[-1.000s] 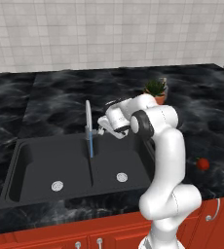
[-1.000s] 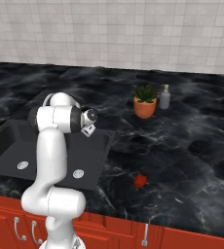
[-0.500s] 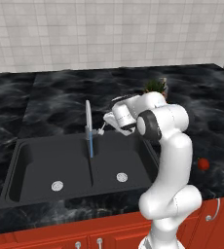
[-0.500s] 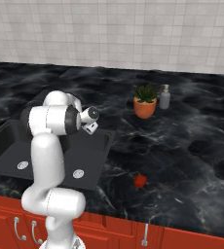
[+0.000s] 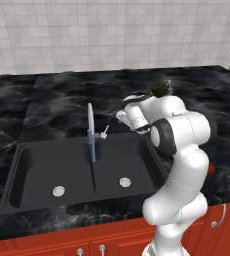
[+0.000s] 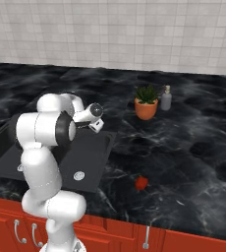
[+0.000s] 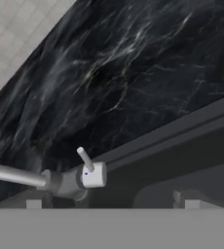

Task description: Turn on the sink faucet. Then move the bell pepper from the counter to the sink. Turn off the sink. Move the vegetable from the sink to the pot next to the stove. Finally move the pot to the front right burner.

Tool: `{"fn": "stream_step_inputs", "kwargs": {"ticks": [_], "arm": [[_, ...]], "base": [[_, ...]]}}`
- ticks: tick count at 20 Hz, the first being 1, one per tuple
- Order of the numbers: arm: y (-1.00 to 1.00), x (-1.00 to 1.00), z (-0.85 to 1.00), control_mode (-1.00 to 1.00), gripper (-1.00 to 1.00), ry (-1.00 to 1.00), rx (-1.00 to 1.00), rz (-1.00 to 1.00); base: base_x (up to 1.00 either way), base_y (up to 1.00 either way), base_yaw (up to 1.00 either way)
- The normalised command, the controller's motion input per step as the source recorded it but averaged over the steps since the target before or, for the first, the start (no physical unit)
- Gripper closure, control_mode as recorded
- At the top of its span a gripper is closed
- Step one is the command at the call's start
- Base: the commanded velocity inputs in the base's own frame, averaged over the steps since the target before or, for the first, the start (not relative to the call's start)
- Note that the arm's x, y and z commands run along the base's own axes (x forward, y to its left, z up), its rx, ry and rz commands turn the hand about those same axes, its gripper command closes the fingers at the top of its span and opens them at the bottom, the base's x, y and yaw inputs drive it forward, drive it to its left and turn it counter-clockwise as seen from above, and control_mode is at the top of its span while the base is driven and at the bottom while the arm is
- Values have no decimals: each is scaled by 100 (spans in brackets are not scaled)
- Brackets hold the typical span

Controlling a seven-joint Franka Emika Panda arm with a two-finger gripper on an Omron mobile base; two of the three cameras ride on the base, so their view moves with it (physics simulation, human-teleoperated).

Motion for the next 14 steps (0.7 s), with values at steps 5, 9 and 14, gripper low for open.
{"fn": "stream_step_inputs", "kwargs": {"ticks": [5,9,14], "arm": [[-28,-51,73,-100,-100,-2,-11,-1],[-24,-56,76,-100,-100,-1,-10,-4],[-33,-54,63,-100,-100,6,-7,-5]], "base": [[0,0,0],[0,0,0],[0,0,0]]}}
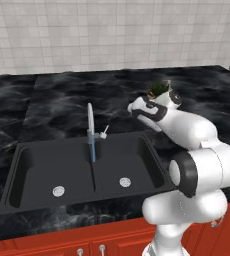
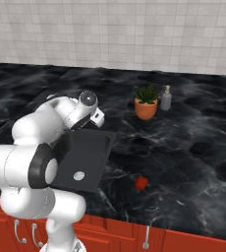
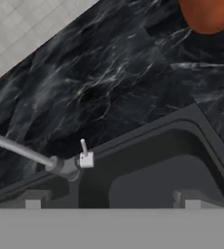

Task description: Turn on the sink faucet. Then move the bell pepper from the counter to the sink. Turn off the sink. Move the vegetable from the sink to the pot next to the stove. Finally move the pot to the front right burner.

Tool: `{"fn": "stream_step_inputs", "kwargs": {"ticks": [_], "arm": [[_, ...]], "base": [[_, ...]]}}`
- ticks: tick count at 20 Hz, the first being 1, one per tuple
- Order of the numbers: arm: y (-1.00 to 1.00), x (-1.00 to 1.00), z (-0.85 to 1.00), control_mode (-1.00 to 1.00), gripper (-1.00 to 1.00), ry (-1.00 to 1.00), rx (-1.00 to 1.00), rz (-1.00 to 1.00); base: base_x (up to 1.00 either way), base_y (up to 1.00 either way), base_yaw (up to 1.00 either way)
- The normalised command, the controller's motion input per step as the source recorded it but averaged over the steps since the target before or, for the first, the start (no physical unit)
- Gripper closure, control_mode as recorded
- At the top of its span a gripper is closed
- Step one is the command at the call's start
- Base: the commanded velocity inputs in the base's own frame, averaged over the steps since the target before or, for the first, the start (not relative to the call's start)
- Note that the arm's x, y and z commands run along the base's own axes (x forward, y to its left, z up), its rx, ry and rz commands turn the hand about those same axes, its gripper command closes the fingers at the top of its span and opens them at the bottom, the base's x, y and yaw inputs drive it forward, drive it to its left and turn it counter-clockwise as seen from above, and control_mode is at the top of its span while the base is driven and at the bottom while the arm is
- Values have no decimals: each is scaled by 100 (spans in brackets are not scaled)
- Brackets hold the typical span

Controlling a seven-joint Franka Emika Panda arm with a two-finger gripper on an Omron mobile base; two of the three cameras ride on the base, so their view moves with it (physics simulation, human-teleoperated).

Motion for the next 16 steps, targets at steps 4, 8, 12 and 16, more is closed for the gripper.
{"fn": "stream_step_inputs", "kwargs": {"ticks": [4,8,12,16], "arm": [[-48,-64,16,-100,-100,12,-4,-3],[-57,-73,0,-100,-100,14,-5,0],[-61,-82,-6,-100,-100,13,-4,0],[-65,-86,-13,-100,-100,9,-4,0]], "base": [[0,0,0],[0,0,0],[0,0,0],[0,0,0]]}}
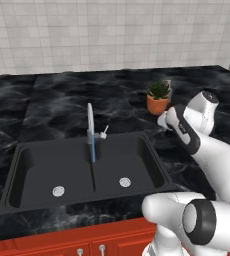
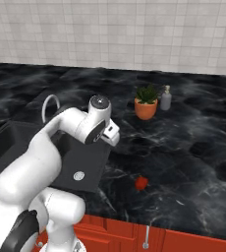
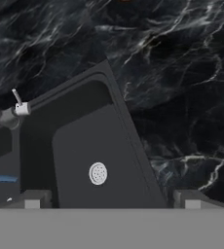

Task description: Turn on the sink faucet. Then move the bell pepper from the counter to the sink. Turn off the sink. Move the vegetable from the sink to the pot next to the stove. Finally move the pot to the front right burner.

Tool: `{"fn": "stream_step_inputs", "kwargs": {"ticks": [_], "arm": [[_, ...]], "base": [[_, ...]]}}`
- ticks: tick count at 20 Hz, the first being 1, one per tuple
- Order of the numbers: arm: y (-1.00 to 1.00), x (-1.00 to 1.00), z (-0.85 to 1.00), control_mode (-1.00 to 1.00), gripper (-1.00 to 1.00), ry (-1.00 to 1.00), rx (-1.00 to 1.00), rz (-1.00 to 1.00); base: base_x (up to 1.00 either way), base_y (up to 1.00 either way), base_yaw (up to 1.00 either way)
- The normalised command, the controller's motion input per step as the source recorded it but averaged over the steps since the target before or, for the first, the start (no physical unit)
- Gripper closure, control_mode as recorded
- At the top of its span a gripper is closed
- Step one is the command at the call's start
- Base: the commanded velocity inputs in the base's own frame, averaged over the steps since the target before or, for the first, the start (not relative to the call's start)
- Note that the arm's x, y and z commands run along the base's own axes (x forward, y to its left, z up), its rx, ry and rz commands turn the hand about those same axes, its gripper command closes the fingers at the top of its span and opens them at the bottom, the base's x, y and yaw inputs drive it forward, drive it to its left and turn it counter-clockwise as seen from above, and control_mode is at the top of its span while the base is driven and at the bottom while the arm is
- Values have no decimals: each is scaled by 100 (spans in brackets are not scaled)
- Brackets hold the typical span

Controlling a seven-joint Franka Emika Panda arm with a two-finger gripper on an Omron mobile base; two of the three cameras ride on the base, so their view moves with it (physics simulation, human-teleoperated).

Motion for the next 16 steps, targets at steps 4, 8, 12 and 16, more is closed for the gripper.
{"fn": "stream_step_inputs", "kwargs": {"ticks": [4,8,12,16], "arm": [[-59,-75,-17,-100,-100,9,-5,0],[-54,-52,-13,-100,-100,12,-7,0],[-55,-24,-20,-100,-100,13,-5,0],[-54,-1,-18,-100,-100,11,-4,0]], "base": [[0,0,0],[0,0,0],[0,0,0],[0,0,0]]}}
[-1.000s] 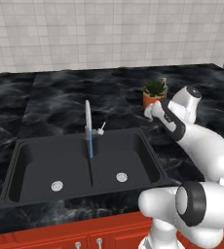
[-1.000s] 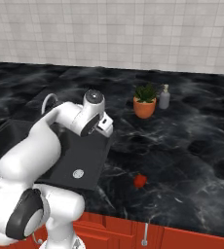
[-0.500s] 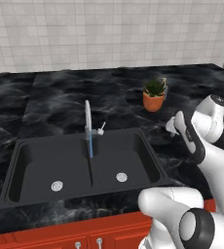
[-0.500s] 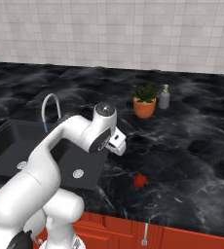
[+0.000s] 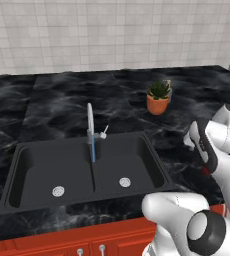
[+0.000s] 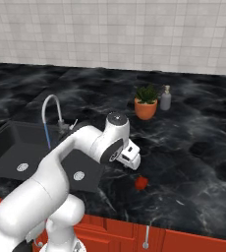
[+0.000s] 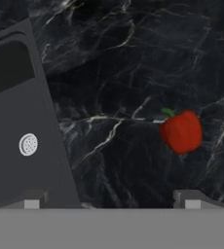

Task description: Turn on the sink faucet. Then move the bell pepper from the counter to the sink. Turn off the sink. Move the vegetable from the sink to the pot next to the stove. Finally move the pot to the front right burner.

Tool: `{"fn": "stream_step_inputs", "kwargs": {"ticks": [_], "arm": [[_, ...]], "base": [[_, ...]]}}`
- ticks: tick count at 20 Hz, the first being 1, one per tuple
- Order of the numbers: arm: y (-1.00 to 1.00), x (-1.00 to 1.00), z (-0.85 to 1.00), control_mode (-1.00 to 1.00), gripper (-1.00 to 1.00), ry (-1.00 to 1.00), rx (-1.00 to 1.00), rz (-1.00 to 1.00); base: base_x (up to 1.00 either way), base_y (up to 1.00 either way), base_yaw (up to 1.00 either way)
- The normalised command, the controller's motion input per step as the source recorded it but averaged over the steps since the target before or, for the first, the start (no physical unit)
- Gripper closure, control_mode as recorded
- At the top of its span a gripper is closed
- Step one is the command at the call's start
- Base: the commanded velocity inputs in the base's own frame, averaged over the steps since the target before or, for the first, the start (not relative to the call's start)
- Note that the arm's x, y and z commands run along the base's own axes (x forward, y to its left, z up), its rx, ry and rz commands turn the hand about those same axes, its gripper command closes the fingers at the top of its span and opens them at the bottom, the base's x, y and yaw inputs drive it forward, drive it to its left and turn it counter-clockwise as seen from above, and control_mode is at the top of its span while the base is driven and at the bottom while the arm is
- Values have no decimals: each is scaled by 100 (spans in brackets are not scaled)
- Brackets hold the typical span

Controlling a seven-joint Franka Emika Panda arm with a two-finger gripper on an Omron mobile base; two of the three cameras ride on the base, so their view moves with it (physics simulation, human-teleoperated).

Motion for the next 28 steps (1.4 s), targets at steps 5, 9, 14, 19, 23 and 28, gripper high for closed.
{"fn": "stream_step_inputs", "kwargs": {"ticks": [5,9,14,19,23,28], "arm": [[-55,0,-17,-100,-100,10,-1,0],[-54,0,-24,-100,-100,10,0,0],[-21,-1,-31,-100,-100,2,0,0],[-10,10,-15,-100,-100,2,0,0],[-3,18,-25,-100,-100,1,0,0],[-7,11,-22,-100,-100,0,0,0]], "base": [[0,0,0],[0,0,0],[0,0,0],[0,0,0],[0,0,0],[0,0,0]]}}
